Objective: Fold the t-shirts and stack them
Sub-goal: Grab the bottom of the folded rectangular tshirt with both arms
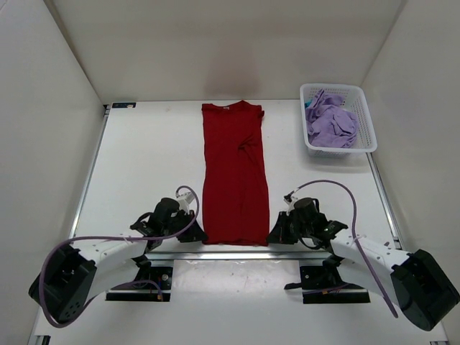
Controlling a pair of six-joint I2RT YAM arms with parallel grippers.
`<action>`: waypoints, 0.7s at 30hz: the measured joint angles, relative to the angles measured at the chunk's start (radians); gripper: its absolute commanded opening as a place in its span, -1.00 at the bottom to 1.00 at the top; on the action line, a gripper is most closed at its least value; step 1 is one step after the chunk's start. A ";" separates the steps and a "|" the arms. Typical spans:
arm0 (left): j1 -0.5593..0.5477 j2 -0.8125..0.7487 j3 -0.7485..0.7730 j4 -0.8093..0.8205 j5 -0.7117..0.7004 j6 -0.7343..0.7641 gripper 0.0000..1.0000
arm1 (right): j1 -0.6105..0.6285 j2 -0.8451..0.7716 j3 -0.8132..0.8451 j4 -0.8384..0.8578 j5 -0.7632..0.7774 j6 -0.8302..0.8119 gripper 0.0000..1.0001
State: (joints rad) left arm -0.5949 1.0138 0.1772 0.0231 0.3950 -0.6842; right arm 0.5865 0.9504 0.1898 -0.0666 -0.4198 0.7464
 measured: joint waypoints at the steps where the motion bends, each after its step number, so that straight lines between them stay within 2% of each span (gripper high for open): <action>1: -0.006 -0.014 -0.006 -0.011 0.006 -0.001 -1.00 | 0.025 -0.010 0.000 -0.010 0.008 0.011 -1.00; 4: -0.019 -0.127 -0.035 -0.097 0.025 -0.004 -1.00 | 0.116 -0.096 -0.015 -0.058 0.034 0.055 -1.00; 8: -0.013 -0.360 -0.049 -0.290 0.069 -0.024 -1.00 | 0.203 -0.267 -0.040 -0.171 0.042 0.143 -1.00; 12: -0.009 -0.509 -0.041 -0.366 0.129 -0.109 -1.00 | 0.172 -0.349 0.005 -0.282 0.036 0.153 -1.00; 14: 0.008 -0.491 -0.011 -0.375 0.145 -0.125 -1.00 | 0.085 -0.297 0.090 -0.319 0.017 0.100 -1.00; 17: 0.107 -0.327 0.121 -0.366 0.164 -0.100 -0.99 | -0.065 -0.177 0.220 -0.312 -0.024 -0.001 -0.99; 20: 0.237 -0.153 0.264 -0.261 0.166 -0.072 -1.00 | -0.226 0.026 0.378 -0.262 -0.058 -0.127 -1.00; 21: 0.270 -0.081 0.314 -0.217 0.161 -0.063 -1.00 | -0.245 0.071 0.414 -0.253 -0.058 -0.148 -1.00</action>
State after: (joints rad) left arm -0.3248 0.9329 0.4908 -0.1944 0.5560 -0.7471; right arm 0.3416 1.0218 0.6033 -0.3191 -0.4778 0.5987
